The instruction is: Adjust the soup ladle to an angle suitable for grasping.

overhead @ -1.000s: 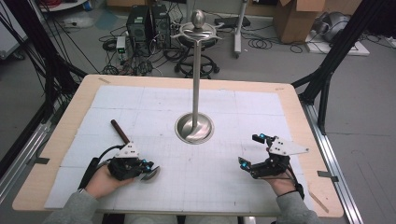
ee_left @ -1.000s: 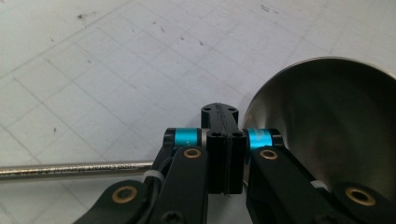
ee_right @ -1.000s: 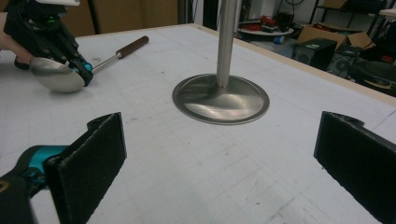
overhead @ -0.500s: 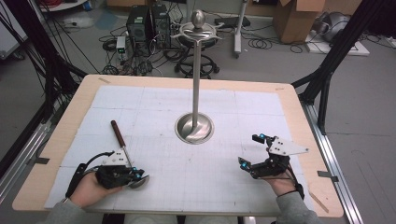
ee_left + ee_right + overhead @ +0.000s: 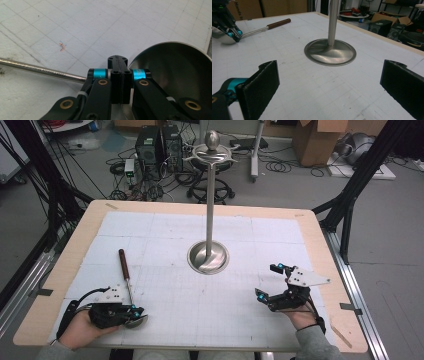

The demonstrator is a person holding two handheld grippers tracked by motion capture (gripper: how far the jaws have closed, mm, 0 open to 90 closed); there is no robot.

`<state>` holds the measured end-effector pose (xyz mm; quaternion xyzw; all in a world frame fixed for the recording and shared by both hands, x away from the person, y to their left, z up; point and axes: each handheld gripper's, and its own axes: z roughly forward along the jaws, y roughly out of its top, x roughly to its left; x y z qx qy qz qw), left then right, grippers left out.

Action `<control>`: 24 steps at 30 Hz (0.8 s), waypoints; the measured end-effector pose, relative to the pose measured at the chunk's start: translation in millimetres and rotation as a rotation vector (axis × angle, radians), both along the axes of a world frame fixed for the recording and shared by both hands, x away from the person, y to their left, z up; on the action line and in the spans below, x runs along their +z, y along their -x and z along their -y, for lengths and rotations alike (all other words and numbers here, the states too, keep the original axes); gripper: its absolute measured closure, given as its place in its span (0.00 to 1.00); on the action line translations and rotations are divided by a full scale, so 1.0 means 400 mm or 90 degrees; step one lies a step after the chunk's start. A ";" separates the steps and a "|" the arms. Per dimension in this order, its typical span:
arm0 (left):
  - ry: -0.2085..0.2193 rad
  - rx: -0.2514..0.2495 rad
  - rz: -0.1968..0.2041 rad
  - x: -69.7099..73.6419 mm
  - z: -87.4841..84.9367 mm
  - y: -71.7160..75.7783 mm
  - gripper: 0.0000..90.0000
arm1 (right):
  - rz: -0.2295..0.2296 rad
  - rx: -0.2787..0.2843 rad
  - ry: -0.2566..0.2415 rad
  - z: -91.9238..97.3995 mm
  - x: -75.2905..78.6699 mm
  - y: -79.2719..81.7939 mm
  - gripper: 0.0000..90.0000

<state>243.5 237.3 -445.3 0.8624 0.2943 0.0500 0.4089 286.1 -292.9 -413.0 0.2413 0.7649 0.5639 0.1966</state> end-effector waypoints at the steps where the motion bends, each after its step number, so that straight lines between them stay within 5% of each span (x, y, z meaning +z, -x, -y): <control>1: -0.002 0.001 0.000 0.000 -0.002 0.001 1.00 | 0.001 0.000 0.001 0.000 0.000 -0.001 0.01; 8: 0.024 0.003 -0.026 -0.001 -0.036 0.003 1.00 | -0.003 0.002 0.002 0.000 -0.001 -0.001 0.01; 11: 0.059 0.044 -0.019 0.003 -0.064 -0.013 1.00 | -0.001 0.002 0.003 -0.001 -0.001 -0.002 0.01; 14: 0.072 0.111 0.024 0.016 -0.098 -0.026 1.00 | -0.002 0.003 0.005 -0.002 -0.003 -0.003 0.01; 21: 0.004 0.206 0.050 -0.001 -0.123 -0.045 1.00 | -0.008 0.004 0.007 -0.003 -0.003 -0.003 0.01; 24: -0.001 0.221 0.051 -0.003 -0.127 -0.054 1.00 | -0.005 0.006 0.008 -0.004 -0.004 -0.003 0.01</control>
